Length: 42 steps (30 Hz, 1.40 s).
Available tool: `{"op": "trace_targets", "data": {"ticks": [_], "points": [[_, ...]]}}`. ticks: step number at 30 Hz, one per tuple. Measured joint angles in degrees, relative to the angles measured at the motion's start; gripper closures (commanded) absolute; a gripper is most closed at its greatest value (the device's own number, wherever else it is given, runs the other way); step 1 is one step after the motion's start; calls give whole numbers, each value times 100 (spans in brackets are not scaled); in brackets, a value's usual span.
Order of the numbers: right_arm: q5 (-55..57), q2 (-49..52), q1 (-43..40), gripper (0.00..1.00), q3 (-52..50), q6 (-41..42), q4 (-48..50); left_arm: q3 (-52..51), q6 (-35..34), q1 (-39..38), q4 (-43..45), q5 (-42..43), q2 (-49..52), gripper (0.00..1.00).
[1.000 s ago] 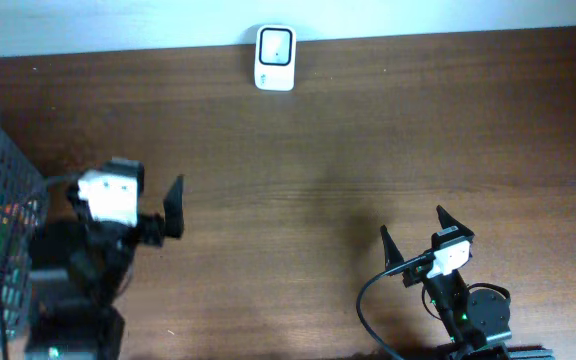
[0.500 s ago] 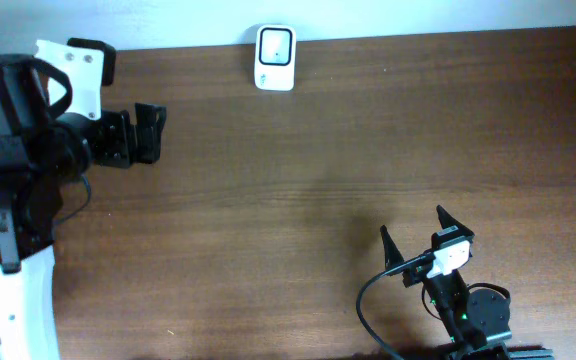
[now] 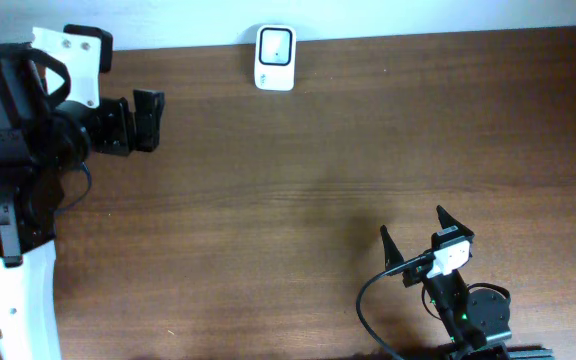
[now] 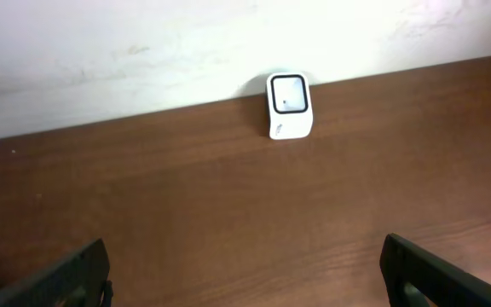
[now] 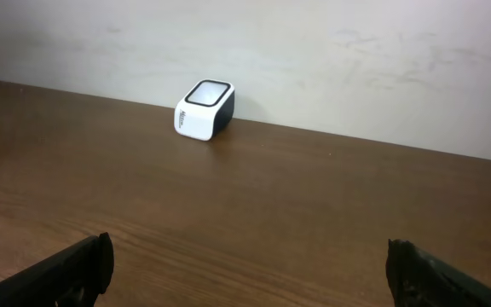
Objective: Scan the item barcode
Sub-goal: 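Reach the left gripper into the grey basket and grasp the green jar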
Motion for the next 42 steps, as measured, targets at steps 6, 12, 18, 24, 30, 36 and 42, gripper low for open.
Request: {"op": "trace_targets", "data": {"ticks": [6, 12, 18, 24, 30, 36, 42], "points": [[0, 0, 0, 2, 0, 0, 2, 2, 0, 0, 87, -48, 20, 1], [0, 0, 0, 1, 0, 0, 2, 2, -343, 289, 553, -219, 219, 2], [0, 0, 0, 2, 0, 2, 2, 120, -872, 2096, 457, -761, 234, 4], [-2, 0, 0, 2, 0, 0, 2, 203, -1145, 3960, -11, -861, 857, 1], [-2, 0, 0, 2, 0, 0, 2, 214, -1423, 4732, -396, -564, 2568, 1], [0, 0, 0, 2, 0, 0, 2, 214, -1775, 4741, -599, -898, 3403, 1], [0, 0, 0, 2, 0, 2, 2, 28, -1797, 4741, -767, -1084, 3840, 1]]}}
